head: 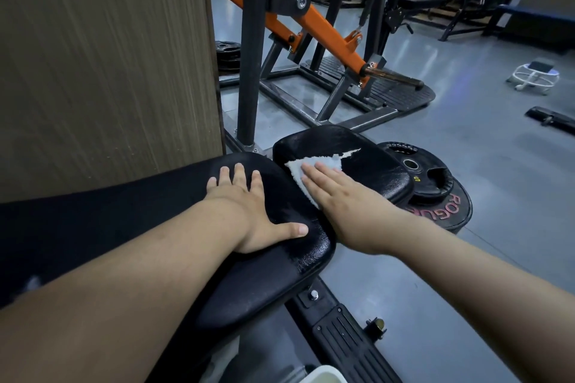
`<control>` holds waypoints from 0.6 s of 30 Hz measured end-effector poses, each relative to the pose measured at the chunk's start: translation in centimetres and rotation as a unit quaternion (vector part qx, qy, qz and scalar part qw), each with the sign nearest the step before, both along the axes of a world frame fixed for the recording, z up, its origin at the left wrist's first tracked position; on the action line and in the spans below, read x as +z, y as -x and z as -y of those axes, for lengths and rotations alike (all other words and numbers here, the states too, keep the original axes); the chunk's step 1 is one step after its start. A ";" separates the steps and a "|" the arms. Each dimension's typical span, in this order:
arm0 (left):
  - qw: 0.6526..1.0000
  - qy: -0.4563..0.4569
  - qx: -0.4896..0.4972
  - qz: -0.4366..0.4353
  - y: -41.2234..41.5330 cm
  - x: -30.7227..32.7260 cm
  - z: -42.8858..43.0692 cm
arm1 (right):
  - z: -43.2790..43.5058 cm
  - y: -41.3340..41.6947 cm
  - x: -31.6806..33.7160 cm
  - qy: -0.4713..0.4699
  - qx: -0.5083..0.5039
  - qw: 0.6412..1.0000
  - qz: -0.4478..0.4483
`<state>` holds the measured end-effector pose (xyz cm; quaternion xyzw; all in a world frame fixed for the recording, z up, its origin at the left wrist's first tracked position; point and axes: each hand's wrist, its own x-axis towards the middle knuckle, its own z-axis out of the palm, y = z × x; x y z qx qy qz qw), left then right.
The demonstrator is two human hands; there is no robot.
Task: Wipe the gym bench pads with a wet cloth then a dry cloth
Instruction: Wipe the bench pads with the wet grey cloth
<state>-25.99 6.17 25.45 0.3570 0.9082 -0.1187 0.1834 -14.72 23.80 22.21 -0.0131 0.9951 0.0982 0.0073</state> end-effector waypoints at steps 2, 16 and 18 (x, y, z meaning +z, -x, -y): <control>1.000 0.001 0.000 0.000 0.0 0.0 0.0 | -0.4 1.2 0.7 0.019 -0.014 0.999 0.037; 1.000 0.002 0.000 0.001 0.2 -0.2 0.1 | -2.8 9.8 1.3 0.138 -0.148 0.979 0.037; 1.000 -0.001 0.002 0.000 0.4 -0.2 0.2 | -2.8 8.4 1.4 0.140 -0.148 0.978 0.035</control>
